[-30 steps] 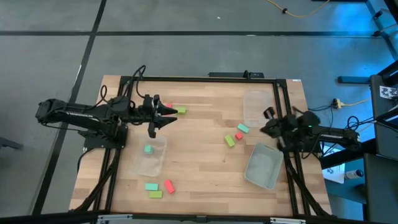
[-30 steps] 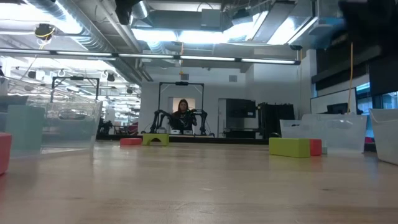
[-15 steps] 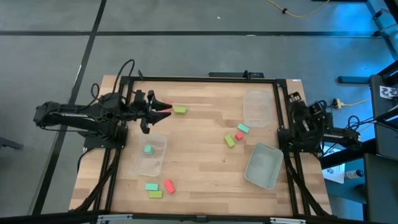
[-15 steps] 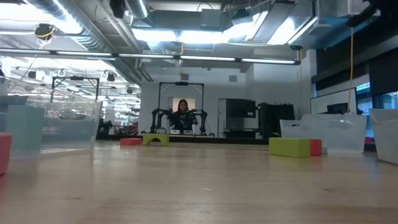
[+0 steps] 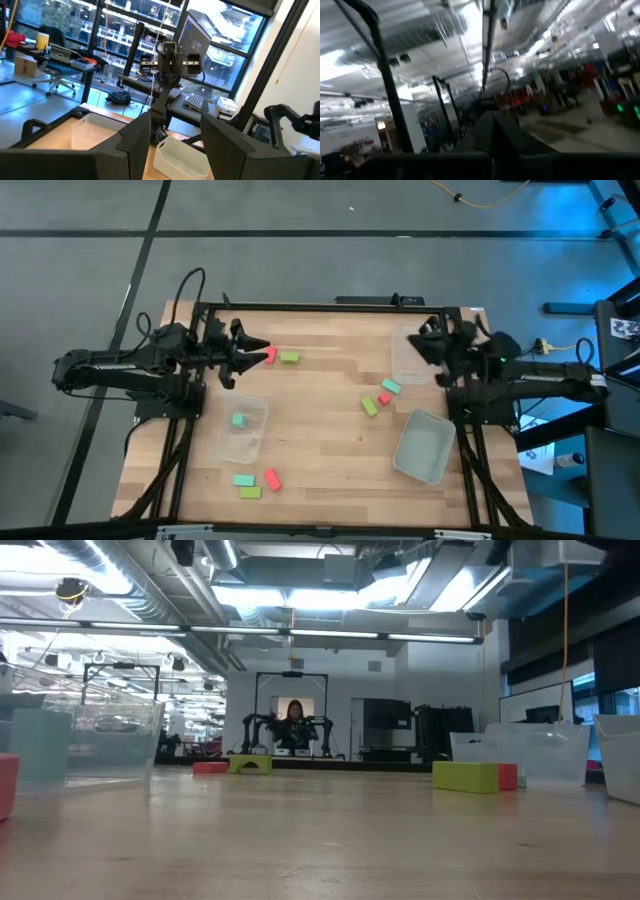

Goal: Sort & place blocks by color
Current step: Adjust the right transparent bin

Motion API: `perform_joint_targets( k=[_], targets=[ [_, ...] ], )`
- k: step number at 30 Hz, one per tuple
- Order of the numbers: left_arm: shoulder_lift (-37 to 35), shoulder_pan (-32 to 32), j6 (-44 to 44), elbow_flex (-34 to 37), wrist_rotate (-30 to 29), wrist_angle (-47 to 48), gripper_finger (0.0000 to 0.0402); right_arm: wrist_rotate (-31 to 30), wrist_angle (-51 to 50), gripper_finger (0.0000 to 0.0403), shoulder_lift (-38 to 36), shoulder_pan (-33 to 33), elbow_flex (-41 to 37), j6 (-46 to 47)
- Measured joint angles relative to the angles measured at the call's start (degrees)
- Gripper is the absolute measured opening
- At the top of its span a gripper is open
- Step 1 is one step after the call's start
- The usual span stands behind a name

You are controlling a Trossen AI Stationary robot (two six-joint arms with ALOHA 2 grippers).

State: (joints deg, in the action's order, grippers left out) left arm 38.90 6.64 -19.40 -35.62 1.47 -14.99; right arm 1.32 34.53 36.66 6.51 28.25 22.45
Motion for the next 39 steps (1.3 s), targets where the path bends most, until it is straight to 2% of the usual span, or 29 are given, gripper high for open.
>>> perform_joint_targets(
  k=[2, 5, 9, 11, 13, 17, 20, 23, 27, 32, 39],
  targets=[
    [-0.1, 0.0, 0.0, 0.0, -0.3, 0.0, 0.0165, -0.1, -8.8, 0.0014, 2.3, 0.0, 3.9, 1.3],
    [-0.1, 0.0, -0.4, 0.0, -0.6, -0.1, 0.0165, -0.1, -27.4, 0.0014, 4.3, 0.0, 9.7, 3.1],
    [0.0, 0.0, -1.5, 0.0, -0.7, -0.1, 0.0165, -1.6, -51.8, 0.0015, 6.8, 0.0, 15.1, 9.8],
    [0.0, 0.0, -1.5, 0.0, -0.8, -0.1, 0.0165, -0.8, -59.3, 0.0024, 7.8, 0.0, 16.2, 14.3],
    [0.0, 0.0, -1.6, 0.0, -1.2, -0.1, 0.0165, 2.4, -65.0, 0.0047, 8.4, 0.0, 16.4, 20.0],
    [0.0, 0.0, -5.1, 0.0, -2.5, -0.1, 0.0165, 6.8, -73.8, 0.0124, 9.6, -0.5, 16.4, 28.9],
    [0.0, 0.0, -5.9, 0.0, -3.0, -0.1, 0.0165, 6.7, -79.2, 0.0183, 10.7, -1.0, 16.4, 31.2],
    [0.0, 0.0, -6.0, 0.0, -4.0, -0.1, 0.0165, 3.0, -86.7, 0.0219, 12.3, -1.0, 16.2, 37.6],
    [0.0, 0.0, -6.0, 0.0, -4.1, -0.1, 0.0165, 0.8, -87.6, 0.0228, 13.8, -1.0, 12.8, 42.9],
    [0.1, 0.0, -5.9, 0.0, -5.0, -0.1, 0.0165, 0.8, -81.3, 0.0219, 15.0, -1.0, 5.6, 49.7],
    [0.1, 0.0, -5.6, 0.0, -5.3, -0.1, 0.0165, -7.6, -71.3, 0.0215, 15.3, 0.7, -0.6, 55.1]
  ],
)
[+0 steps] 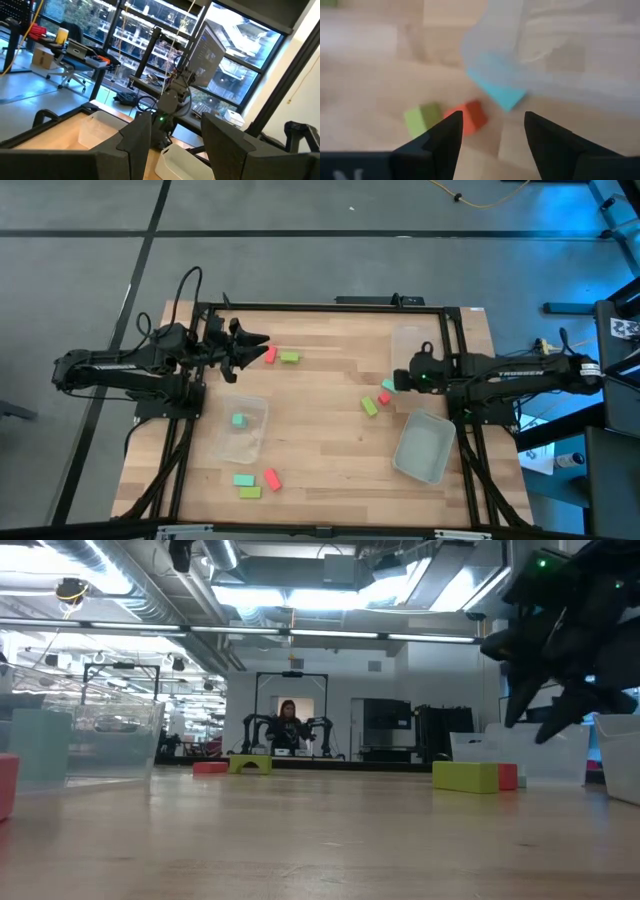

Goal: Sort & place blocks by color
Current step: Adjust the right transparent bin, then put the right blue block into the left transparent bin

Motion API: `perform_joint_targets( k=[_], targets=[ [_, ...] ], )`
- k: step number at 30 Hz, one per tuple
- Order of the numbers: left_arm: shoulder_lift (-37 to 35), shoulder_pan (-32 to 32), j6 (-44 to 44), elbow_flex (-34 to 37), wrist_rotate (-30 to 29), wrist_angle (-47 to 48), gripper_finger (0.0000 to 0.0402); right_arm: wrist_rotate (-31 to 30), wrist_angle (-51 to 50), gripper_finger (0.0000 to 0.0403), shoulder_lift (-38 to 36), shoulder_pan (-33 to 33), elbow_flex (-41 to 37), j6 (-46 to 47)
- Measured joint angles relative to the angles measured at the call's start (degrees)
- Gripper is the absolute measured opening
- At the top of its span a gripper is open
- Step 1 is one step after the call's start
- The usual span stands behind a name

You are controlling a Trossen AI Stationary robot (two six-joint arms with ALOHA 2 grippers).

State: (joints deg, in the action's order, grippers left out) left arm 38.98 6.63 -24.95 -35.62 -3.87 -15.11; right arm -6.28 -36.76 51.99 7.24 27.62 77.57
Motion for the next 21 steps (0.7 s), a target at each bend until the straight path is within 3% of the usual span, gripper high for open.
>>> perform_joint_targets(
  k=[9, 14, 21],
  targets=[
    [0.0, 0.0, 0.0, 0.0, 0.0, 0.0, 0.0165, -8.9, 0.1, 0.0215, 2.5, 4.0, -1.6, -0.2],
    [0.0, 0.0, 0.0, 0.0, 0.1, 0.0, 0.0165, -13.0, 5.5, 0.0215, 4.6, 6.4, -1.7, -3.6],
    [0.0, 0.0, 0.0, 0.0, 0.1, 0.0, 0.0165, -2.4, 12.3, 0.0215, 4.0, 7.8, -1.6, -15.8]
  ],
)
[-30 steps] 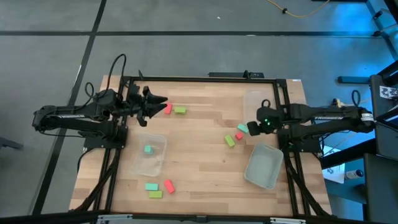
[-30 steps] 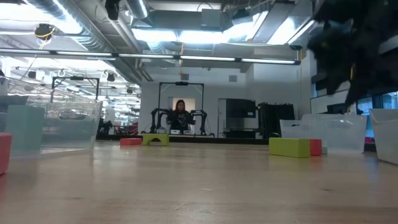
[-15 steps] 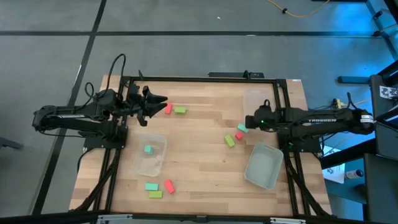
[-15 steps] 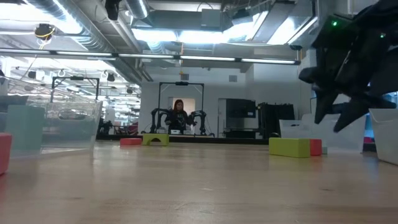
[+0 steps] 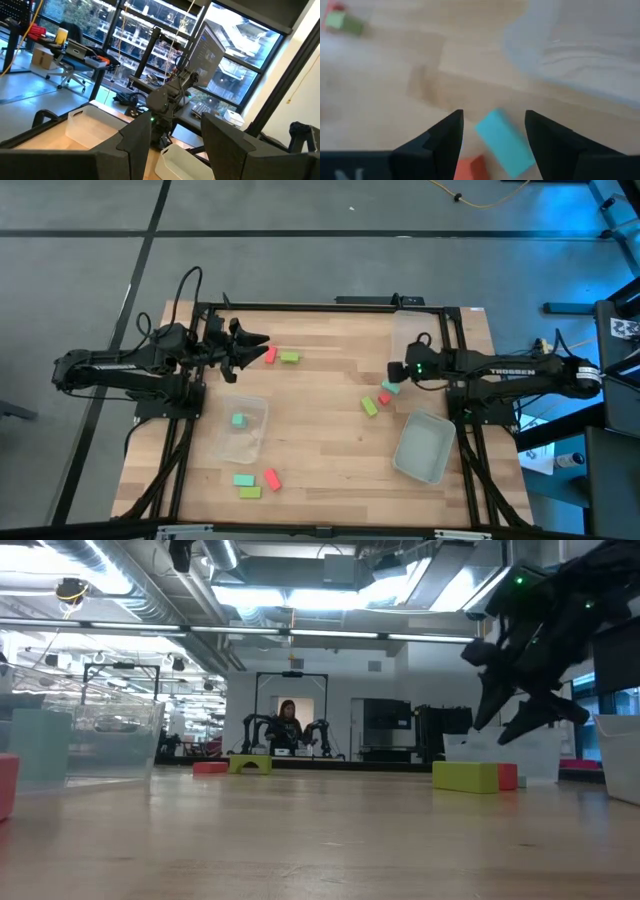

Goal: Sort & place blocks by color
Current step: Put the right blue block into the left transparent bin

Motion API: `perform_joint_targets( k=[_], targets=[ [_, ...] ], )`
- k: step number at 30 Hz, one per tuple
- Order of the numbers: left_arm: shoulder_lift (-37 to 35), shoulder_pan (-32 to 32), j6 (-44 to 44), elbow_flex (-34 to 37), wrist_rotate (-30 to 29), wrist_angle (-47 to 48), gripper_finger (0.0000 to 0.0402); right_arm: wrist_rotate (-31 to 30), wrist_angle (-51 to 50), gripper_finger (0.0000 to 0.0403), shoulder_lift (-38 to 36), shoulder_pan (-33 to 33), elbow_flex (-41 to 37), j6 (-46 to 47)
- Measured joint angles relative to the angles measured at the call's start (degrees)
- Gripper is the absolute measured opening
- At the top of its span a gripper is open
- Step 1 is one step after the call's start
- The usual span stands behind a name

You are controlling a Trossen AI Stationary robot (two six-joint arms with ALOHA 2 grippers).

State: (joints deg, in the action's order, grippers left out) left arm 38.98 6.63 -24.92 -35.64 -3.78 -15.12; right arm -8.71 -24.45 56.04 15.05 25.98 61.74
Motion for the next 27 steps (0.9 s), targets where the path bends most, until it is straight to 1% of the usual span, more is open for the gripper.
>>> perform_joint_targets(
  k=[3, 6, 8, 11, 14, 21, 27],
  targets=[
    [0.0, 0.0, 0.6, 0.0, 0.0, 0.0, 0.0165, 4.3, -0.3, 0.0215, -0.3, 0.0, 0.0, -4.6],
    [0.0, 0.0, 3.1, 0.0, 0.0, 0.0, 0.0165, 8.7, -0.2, 0.0215, -0.5, 0.0, 0.0, -7.3],
    [0.0, 0.0, 3.9, 0.0, 0.0, 0.0, 0.0165, 10.4, -0.2, 0.0215, -0.5, 0.0, 0.0, -8.4],
    [0.0, 0.0, 5.3, 0.0, -0.4, 0.0, 0.0165, 10.1, -0.2, 0.0215, -0.5, 0.0, 0.0, -8.8],
    [0.0, 0.0, 4.4, 0.0, -1.2, 0.0, 0.0165, 9.9, -0.6, 0.0215, 0.3, 0.0, 0.0, -4.9],
    [0.0, 0.0, 5.6, 0.0, -1.4, 0.0, 0.0165, 9.0, 0.4, 0.0215, 5.9, -1.7, 0.0, -0.4],
    [0.0, 0.0, 5.6, 0.0, -2.8, 0.0, 0.0165, 2.0, 1.4, 0.0215, 9.9, -2.9, 0.0, 3.1]
  ],
)
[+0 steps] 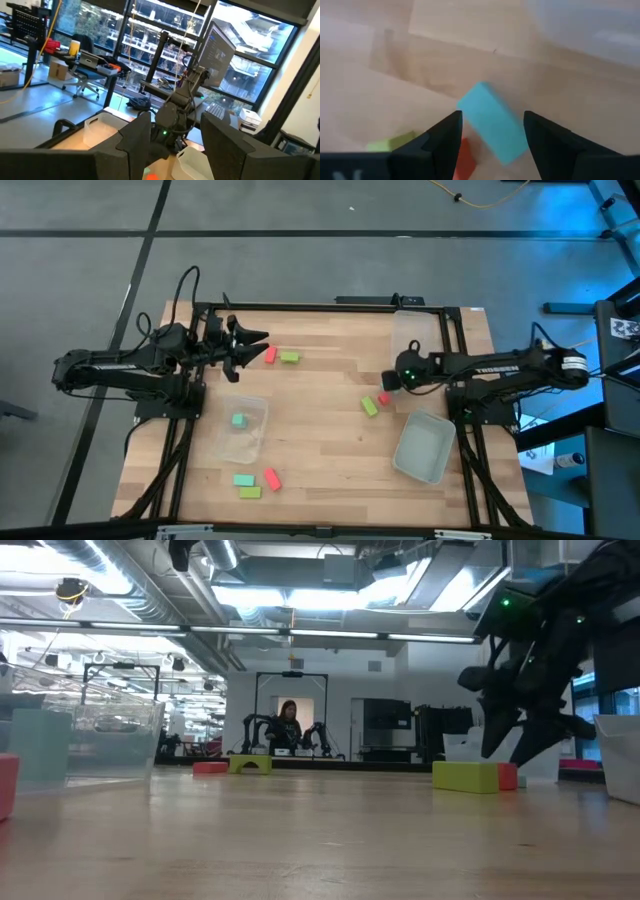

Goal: Sort & place blocks by color
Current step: Put the right blue block into the left transparent bin

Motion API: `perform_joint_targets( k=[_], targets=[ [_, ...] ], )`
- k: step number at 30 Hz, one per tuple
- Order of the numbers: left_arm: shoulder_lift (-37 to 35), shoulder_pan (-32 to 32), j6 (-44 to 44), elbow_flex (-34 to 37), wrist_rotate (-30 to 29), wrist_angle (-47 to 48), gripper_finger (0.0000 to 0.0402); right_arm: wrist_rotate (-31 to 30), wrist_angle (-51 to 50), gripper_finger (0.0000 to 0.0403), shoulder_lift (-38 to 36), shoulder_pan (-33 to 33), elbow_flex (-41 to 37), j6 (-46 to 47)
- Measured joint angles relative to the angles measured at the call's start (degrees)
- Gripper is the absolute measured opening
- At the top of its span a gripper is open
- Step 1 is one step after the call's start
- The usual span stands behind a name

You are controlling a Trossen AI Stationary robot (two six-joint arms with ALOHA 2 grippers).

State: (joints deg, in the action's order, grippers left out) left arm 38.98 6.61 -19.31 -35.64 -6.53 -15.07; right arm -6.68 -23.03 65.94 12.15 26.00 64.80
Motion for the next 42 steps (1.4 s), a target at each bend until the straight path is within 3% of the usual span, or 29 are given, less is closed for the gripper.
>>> perform_joint_targets(
  k=[3, 8, 12, 27, 42],
  targets=[
    [0.0, 0.0, 0.0, 0.0, 0.0, 0.0, 0.0165, -1.9, 0.0, 0.0215, 1.1, 0.0, 0.0, 0.7],
    [0.0, 0.0, 0.0, 0.0, 0.0, 0.0, 0.0165, 0.0, 3.9, 0.0215, 3.1, -1.5, 0.1, -2.4],
    [0.0, 0.0, 0.0, 0.0, 0.0, 0.0, 0.0165, -3.2, 3.6, 0.0215, 4.1, -3.4, 0.1, -3.7],
    [0.0, 0.0, 0.0, 0.0, -0.5, -0.4, 0.0165, -6.1, 4.0, 0.0215, 5.5, -9.9, 0.1, -11.3],
    [0.0, 0.0, -0.1, 0.0, -0.5, -0.5, 0.0165, -9.0, 4.1, 0.0214, 11.4, -12.8, 0.3, -15.6]
  ],
)
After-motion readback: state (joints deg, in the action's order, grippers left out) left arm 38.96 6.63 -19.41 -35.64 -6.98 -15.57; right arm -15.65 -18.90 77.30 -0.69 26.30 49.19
